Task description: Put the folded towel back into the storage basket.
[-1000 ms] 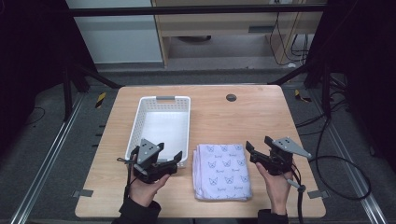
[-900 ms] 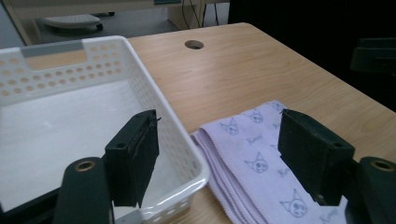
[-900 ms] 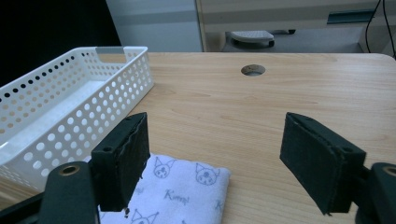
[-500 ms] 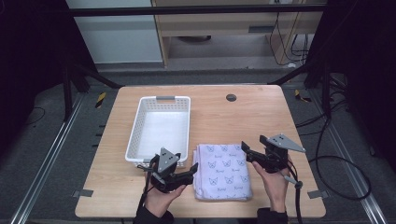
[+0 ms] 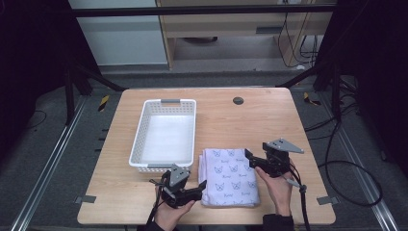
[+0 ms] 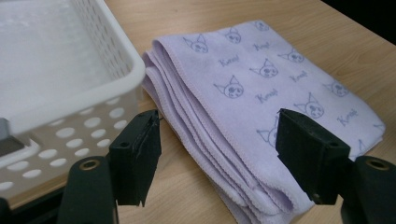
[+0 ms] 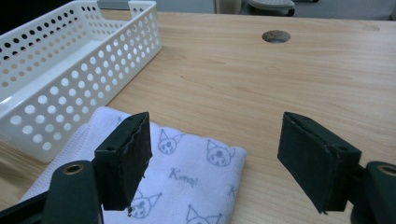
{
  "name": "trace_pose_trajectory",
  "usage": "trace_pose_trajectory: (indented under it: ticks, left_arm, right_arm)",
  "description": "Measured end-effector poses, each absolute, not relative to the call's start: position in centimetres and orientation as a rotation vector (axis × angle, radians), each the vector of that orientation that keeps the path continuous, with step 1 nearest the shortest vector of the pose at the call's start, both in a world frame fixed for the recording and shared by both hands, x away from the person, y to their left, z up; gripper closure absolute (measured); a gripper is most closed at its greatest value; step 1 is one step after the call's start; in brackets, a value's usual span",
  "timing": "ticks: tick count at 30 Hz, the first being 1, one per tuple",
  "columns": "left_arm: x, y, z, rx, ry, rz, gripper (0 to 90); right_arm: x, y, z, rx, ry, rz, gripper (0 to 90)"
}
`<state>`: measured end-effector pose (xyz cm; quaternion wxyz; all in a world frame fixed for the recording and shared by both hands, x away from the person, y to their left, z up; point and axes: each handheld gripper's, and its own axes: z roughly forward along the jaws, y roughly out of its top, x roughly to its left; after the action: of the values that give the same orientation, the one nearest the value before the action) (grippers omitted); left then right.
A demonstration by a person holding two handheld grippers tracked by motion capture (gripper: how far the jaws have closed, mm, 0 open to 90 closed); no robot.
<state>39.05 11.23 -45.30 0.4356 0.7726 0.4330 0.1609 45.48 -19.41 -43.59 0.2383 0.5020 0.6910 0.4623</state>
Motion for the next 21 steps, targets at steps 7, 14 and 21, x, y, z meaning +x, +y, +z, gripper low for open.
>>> trace_pose_trajectory:
  ticks: [7,14,21]
  left_arm:
    - [38.9,10.6,-46.6,1.946,1.078,0.384,29.6]
    - [39.2,10.1,-47.6,1.976,1.092,0.370,29.5]
    - [39.6,9.6,-48.4,1.987,1.115,0.356,29.4]
  right_arm:
    - [45.8,-19.3,-44.8,1.398,1.920,1.244,26.1]
    - [46.1,-19.1,-45.7,1.406,1.947,1.222,27.5]
    - [46.4,-18.9,-46.9,1.419,1.985,1.192,30.4]
